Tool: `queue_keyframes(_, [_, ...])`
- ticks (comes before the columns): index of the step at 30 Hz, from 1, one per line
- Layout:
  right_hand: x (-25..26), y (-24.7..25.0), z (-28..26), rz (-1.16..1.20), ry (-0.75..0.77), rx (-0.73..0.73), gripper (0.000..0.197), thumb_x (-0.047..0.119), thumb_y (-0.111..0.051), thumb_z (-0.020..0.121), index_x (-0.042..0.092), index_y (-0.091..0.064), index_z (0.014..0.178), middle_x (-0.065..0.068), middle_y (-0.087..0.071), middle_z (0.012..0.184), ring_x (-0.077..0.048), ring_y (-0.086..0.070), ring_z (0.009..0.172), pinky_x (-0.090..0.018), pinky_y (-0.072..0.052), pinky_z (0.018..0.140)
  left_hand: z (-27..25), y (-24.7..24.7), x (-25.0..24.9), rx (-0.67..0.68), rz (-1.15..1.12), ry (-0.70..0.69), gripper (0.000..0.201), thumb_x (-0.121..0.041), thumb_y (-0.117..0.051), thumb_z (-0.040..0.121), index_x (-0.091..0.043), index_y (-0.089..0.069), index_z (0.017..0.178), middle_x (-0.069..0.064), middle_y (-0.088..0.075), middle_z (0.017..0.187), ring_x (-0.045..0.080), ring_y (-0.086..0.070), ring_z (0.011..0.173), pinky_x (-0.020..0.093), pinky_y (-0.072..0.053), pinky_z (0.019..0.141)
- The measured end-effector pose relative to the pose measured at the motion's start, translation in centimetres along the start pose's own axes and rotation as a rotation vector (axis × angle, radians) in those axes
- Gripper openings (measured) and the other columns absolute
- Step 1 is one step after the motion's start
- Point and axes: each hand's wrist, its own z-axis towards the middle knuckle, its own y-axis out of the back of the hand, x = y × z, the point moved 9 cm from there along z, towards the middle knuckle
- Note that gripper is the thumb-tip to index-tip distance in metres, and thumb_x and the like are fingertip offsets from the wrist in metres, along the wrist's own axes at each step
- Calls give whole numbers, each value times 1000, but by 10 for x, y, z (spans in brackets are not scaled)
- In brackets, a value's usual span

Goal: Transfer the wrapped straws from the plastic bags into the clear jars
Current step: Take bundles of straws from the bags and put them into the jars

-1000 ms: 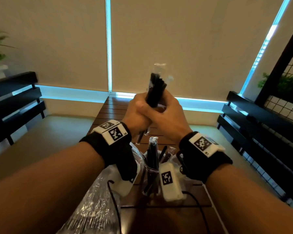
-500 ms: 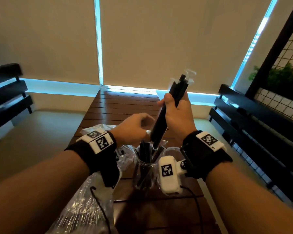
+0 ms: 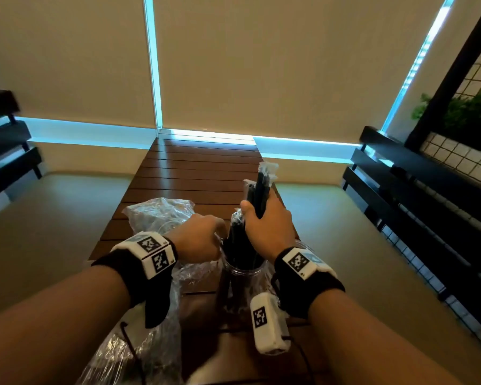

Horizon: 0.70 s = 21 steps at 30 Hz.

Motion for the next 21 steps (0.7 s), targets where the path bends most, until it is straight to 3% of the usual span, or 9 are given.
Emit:
queue_keyframes(3, [-13, -14, -5, -55, -1, 16, 33, 51, -54, 89, 32, -54, 117, 5, -68, 105, -22, -63, 101, -47, -50, 92, -1, -6, -4, 45, -29, -23, 38, -25, -76, 75, -19, -63, 111, -5, -70, 102, 14, -66, 94, 33, -56, 84])
queue_keyframes(6, [-24, -19, -9, -39, -21, 58, 30, 53, -58, 82, 33, -58, 104, 9, -68, 98, -17, -65, 94, -45, -53, 88, 0, -4, -2, 2, -106, -33, 30, -31, -79, 78, -23, -67, 105, -11, -71, 99, 5, -66, 89, 28, -56, 83])
queue_keyframes(9, [-24, -14, -8, 15, -16, 67, 45, 67, -60, 69, 35, -54, 100, 14, -65, 96, -10, -64, 90, -42, -55, 85, 5, 1, 2, -34, -106, -12, 24, -27, -78, 80, -19, -70, 101, -7, -71, 95, 6, -67, 85, 27, -56, 80])
queue_keyframes(12, [-8, 0, 0, 59, 24, 21, 62, 72, -62, 68, 39, -42, 117, 12, -59, 111, -12, -60, 100, -44, -52, 91, 13, 5, -2, -33, -50, -9, 24, -27, -76, 80, -14, -70, 99, -2, -72, 92, 11, -68, 82, 35, -58, 81])
queue_keyframes(15, [15, 10, 6, 132, 105, -11, 77, 63, -68, 74, 40, -30, 137, 8, -49, 133, -11, -52, 116, -39, -46, 97, 19, 7, -4, -10, -3, 6, 24, -28, -74, 79, -12, -71, 96, 1, -74, 90, 15, -69, 82, 38, -58, 81])
queue_keyframes(18, [32, 11, 7, 58, 207, -22, 59, 54, -60, 85, 36, -39, 137, 6, -47, 136, -12, -49, 119, -35, -43, 96, 22, 6, -2, -11, -25, 27, 26, -29, -76, 78, -15, -72, 100, -1, -74, 92, 13, -69, 83, 36, -58, 82])
queue_keyframes(21, [35, 1, 5, -138, 260, 10, 37, 43, -39, 93, 27, -61, 117, 5, -59, 122, -14, -54, 112, -41, -45, 98, 18, 6, -1, -21, -23, 39, 20, -28, -77, 79, -17, -71, 95, -3, -74, 92, 10, -67, 83, 26, -55, 79])
